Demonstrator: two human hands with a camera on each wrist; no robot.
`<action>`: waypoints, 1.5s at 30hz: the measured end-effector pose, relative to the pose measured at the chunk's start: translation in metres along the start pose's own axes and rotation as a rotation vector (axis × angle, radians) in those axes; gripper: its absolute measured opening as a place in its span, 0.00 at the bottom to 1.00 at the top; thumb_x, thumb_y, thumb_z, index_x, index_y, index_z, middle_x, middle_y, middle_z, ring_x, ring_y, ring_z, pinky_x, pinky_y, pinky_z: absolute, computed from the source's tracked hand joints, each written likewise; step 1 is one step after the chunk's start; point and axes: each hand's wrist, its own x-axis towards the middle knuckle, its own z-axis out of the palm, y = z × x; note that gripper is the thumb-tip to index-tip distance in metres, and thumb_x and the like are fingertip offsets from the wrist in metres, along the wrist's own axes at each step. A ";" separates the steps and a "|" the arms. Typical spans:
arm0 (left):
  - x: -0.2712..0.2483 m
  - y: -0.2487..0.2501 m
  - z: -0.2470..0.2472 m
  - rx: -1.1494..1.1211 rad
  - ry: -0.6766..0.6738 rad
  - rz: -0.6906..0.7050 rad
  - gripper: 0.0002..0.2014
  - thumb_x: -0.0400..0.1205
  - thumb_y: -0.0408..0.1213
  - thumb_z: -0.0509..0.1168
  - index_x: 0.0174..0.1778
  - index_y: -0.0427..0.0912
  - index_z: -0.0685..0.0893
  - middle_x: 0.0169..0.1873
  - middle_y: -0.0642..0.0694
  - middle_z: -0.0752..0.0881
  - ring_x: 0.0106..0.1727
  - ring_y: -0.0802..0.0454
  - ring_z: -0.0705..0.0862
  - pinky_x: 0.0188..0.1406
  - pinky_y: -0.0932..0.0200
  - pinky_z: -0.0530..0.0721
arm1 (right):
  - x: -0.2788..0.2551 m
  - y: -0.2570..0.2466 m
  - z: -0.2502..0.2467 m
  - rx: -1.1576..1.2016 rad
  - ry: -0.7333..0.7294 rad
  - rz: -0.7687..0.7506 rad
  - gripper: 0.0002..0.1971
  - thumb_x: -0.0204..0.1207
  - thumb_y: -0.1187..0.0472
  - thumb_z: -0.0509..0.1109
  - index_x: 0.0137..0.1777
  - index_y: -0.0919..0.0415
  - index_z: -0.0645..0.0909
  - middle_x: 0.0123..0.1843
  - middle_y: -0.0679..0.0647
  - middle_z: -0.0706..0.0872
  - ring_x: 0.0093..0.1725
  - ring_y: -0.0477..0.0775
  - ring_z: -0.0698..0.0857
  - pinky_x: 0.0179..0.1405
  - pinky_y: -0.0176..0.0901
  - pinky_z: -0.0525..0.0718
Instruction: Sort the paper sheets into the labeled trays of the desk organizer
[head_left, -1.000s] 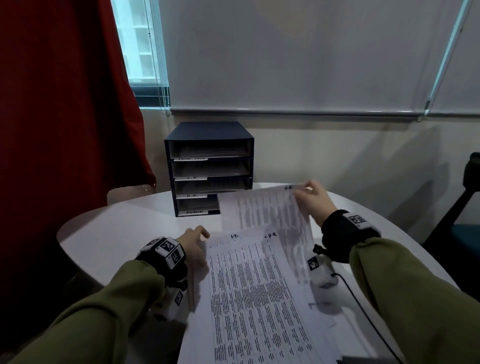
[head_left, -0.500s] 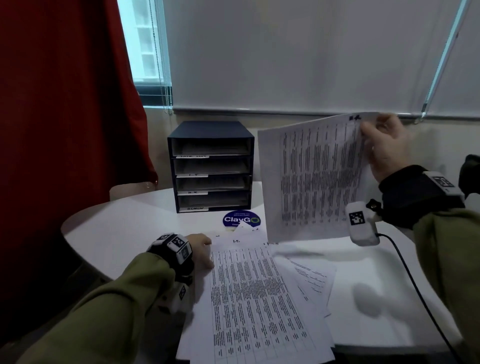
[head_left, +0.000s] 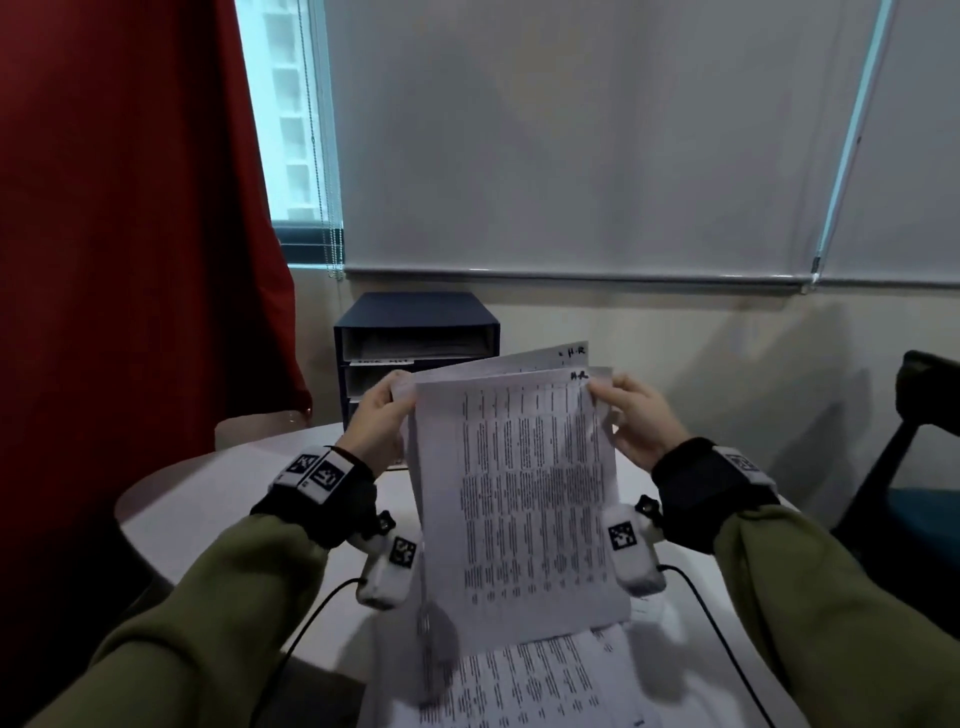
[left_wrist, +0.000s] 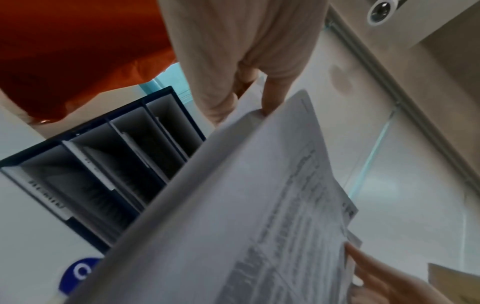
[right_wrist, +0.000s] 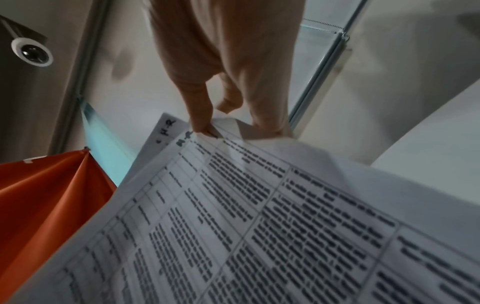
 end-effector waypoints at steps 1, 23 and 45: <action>0.000 0.003 0.002 -0.017 0.018 0.015 0.11 0.83 0.36 0.63 0.34 0.45 0.76 0.34 0.45 0.83 0.35 0.47 0.82 0.33 0.56 0.80 | 0.000 0.000 0.003 0.014 -0.015 -0.015 0.11 0.80 0.70 0.65 0.37 0.59 0.72 0.31 0.53 0.87 0.27 0.48 0.87 0.22 0.37 0.85; -0.020 -0.067 0.017 0.377 0.234 0.048 0.27 0.82 0.44 0.64 0.73 0.44 0.59 0.58 0.44 0.81 0.48 0.49 0.82 0.42 0.62 0.81 | -0.018 0.098 0.031 -0.352 0.147 0.061 0.11 0.81 0.70 0.60 0.60 0.61 0.64 0.50 0.57 0.79 0.48 0.56 0.82 0.54 0.53 0.82; 0.028 -0.089 -0.072 0.253 0.255 -0.580 0.16 0.80 0.25 0.55 0.63 0.25 0.74 0.64 0.31 0.76 0.67 0.32 0.76 0.64 0.45 0.76 | 0.051 0.143 0.061 -0.584 -0.053 0.510 0.17 0.81 0.72 0.56 0.34 0.54 0.67 0.37 0.47 0.71 0.33 0.41 0.72 0.32 0.31 0.75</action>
